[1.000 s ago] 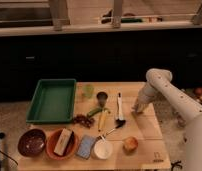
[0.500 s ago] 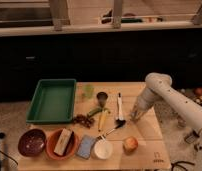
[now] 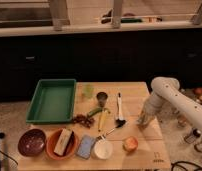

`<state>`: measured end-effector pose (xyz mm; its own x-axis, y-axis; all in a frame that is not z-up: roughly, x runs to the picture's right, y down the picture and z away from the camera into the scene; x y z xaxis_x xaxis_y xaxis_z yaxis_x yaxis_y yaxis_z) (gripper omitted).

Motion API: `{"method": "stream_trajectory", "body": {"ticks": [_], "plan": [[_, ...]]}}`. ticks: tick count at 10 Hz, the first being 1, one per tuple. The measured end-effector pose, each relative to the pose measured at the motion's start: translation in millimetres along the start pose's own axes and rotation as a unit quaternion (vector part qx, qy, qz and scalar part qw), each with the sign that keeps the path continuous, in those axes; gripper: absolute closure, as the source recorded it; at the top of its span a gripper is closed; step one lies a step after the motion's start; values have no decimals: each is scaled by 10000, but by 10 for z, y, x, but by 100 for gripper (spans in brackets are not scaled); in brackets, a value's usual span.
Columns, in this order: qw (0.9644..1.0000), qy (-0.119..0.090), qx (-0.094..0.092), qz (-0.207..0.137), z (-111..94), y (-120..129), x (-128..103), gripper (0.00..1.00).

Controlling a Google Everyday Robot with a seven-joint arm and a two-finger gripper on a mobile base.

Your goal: Wipe table surface with towel

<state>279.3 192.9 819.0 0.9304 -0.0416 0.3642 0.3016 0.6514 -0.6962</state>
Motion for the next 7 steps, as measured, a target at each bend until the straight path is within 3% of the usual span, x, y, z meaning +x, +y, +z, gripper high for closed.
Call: {"method": "stream_trajectory", "body": {"ticks": [4,7], "plan": [[9979,398,90,508,16,-235,339,100],[9964,501,181,663,10,-471,485,100]]}}
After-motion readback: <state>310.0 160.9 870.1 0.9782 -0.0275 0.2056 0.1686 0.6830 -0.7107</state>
